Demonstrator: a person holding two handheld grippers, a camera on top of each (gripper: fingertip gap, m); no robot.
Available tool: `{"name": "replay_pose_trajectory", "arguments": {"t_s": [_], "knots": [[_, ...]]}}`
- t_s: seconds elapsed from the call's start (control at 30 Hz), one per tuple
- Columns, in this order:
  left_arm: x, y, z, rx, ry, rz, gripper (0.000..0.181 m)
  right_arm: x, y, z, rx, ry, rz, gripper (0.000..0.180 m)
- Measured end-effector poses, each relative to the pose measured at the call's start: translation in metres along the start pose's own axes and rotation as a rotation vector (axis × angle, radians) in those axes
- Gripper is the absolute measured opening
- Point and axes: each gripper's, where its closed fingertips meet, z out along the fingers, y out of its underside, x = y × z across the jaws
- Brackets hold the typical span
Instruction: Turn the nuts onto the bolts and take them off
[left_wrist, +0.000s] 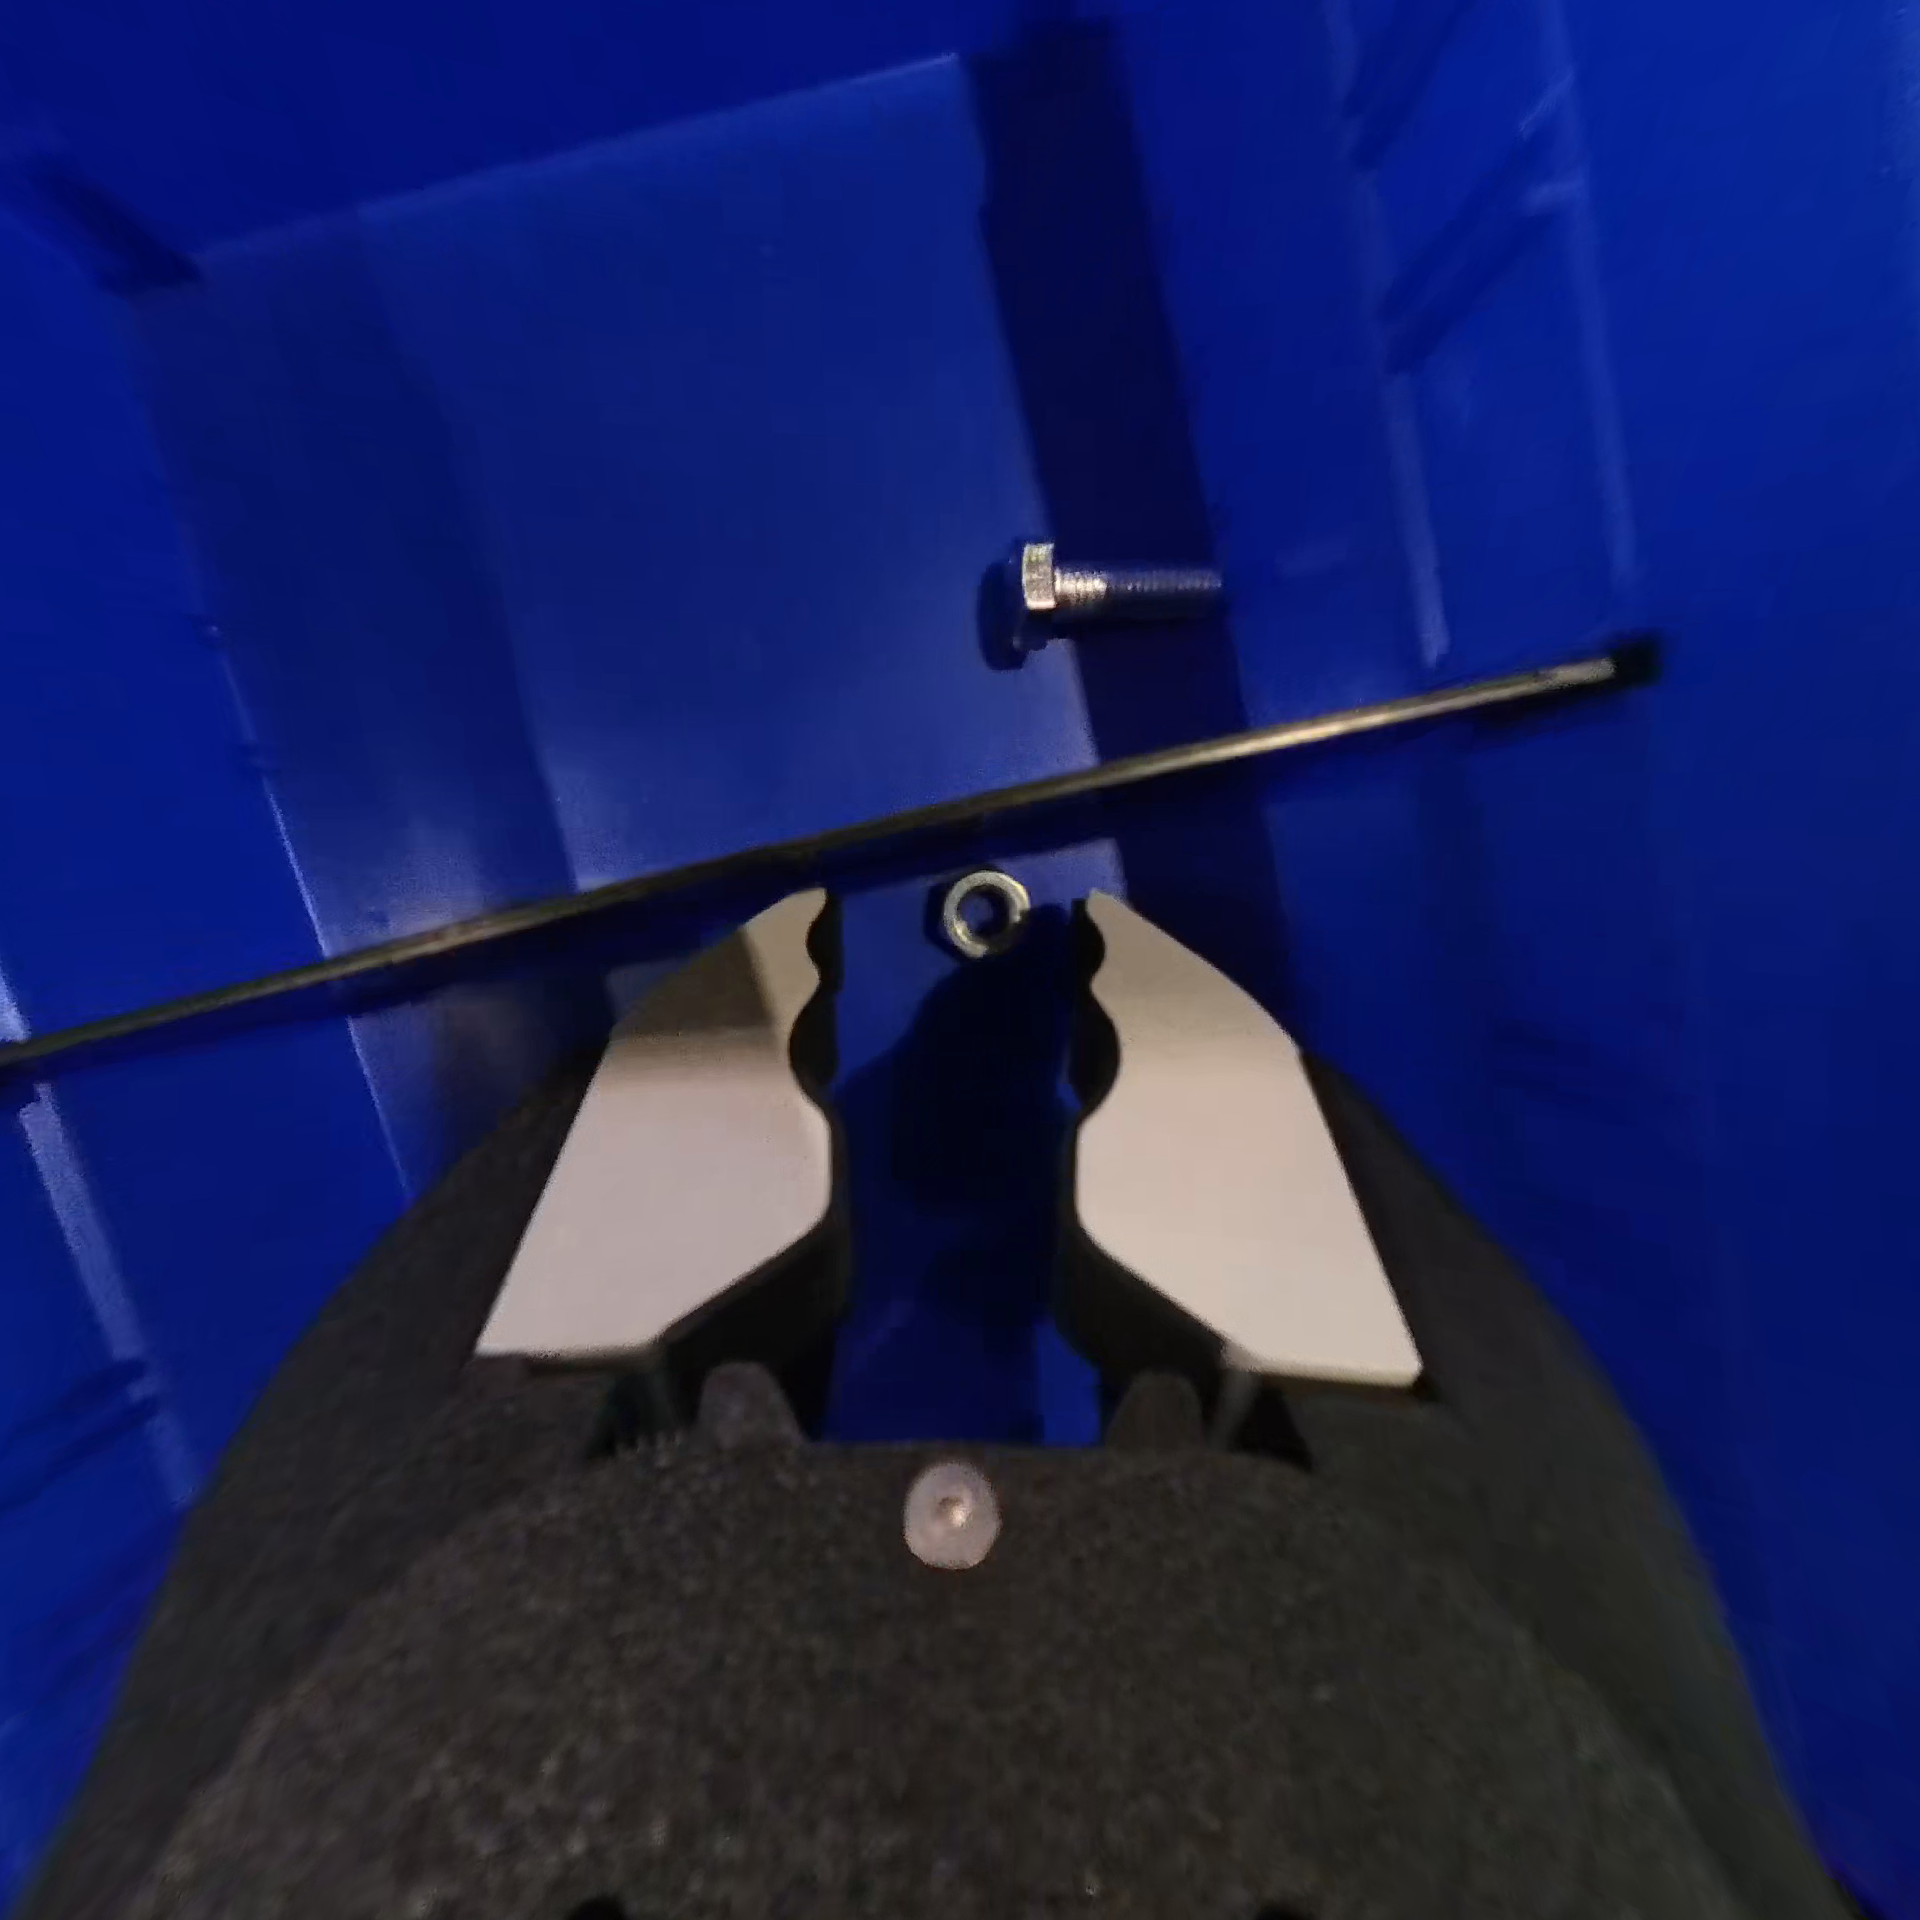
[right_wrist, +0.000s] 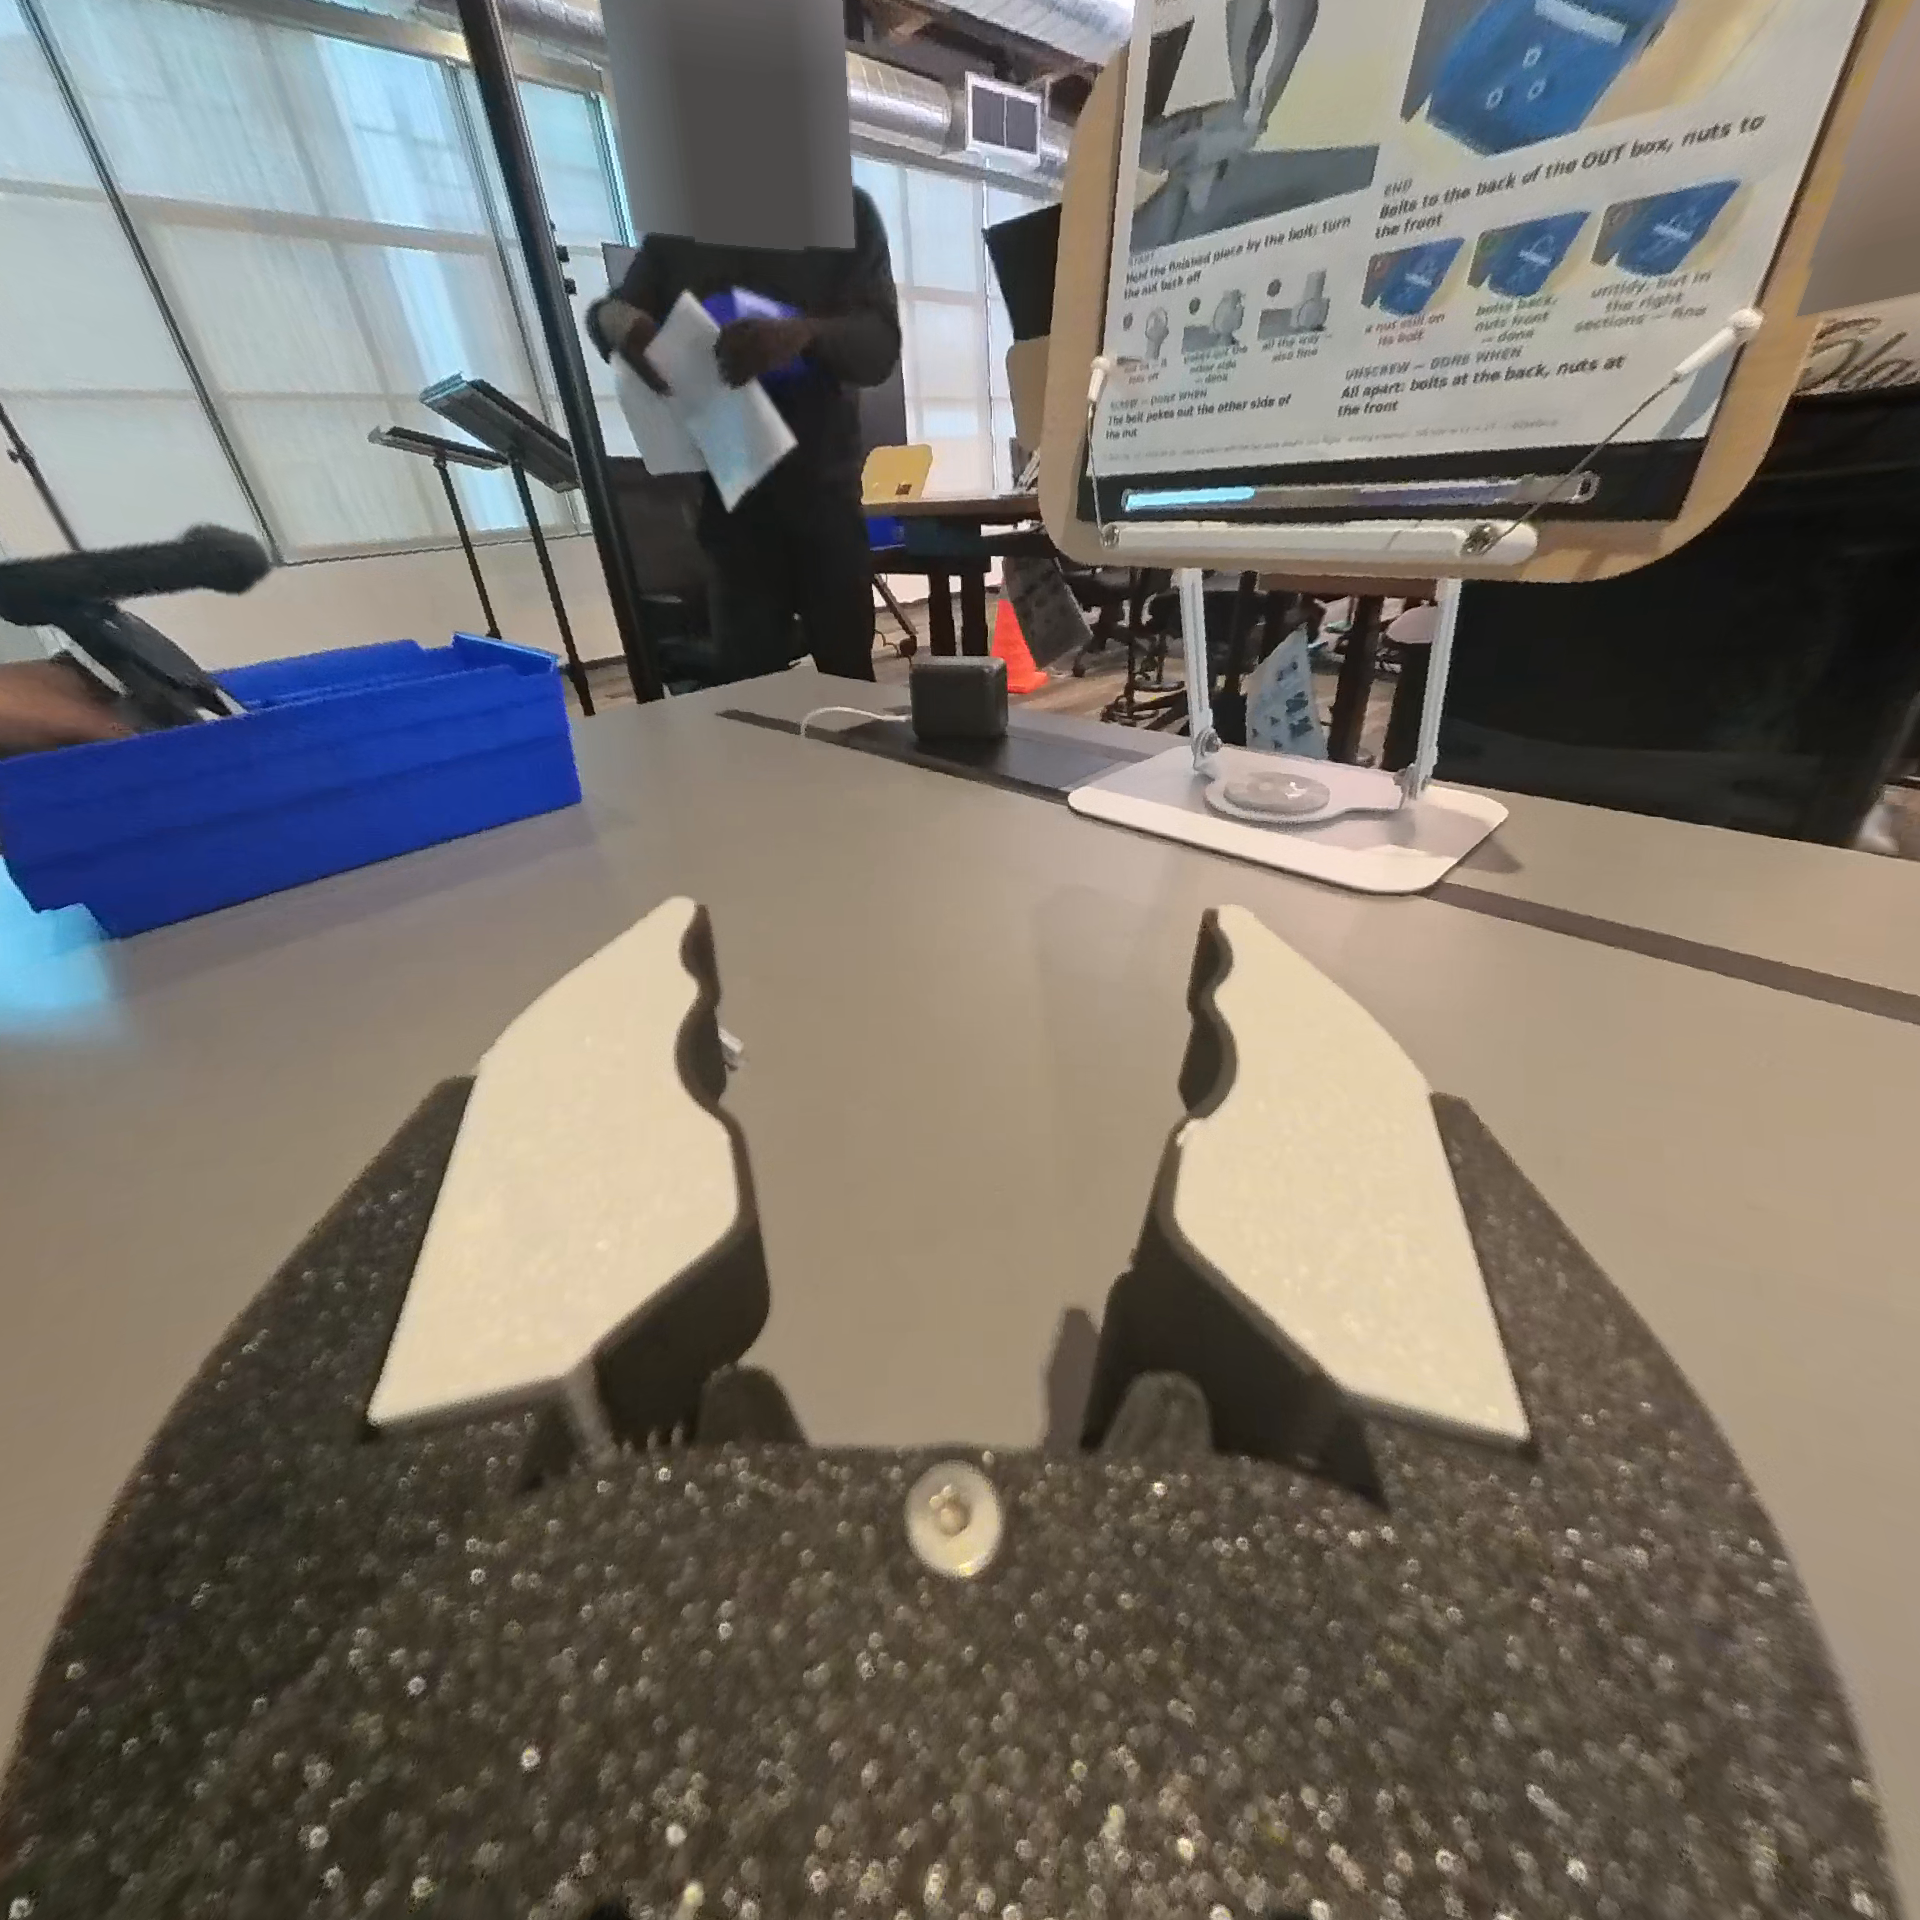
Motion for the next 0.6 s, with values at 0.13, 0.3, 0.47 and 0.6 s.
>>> {"name": "replay_pose_trajectory", "arguments": {"t_s": [0.13, 0.3, 0.47, 0.6], "knots": [[0.000, 0.007, 0.007, -0.070, -0.020, 0.005, 0.037, 0.000, -0.006, -0.005, 0.026, -0.005, 0.006, 0.086], [0.005, 0.005, 0.009, -0.071, -0.002, 0.038, 0.021, 0.001, -0.013, -0.011, 0.054, -0.002, 0.008, 0.086], [0.004, 0.006, 0.008, -0.070, 0.006, 0.087, 0.017, 0.001, -0.016, -0.014, 0.073, 0.002, 0.011, 0.086], [-0.005, 0.005, -0.008, -0.015, -0.028, 0.125, 0.017, 0.002, -0.016, -0.015, 0.077, 0.005, 0.014, 0.085]]}}
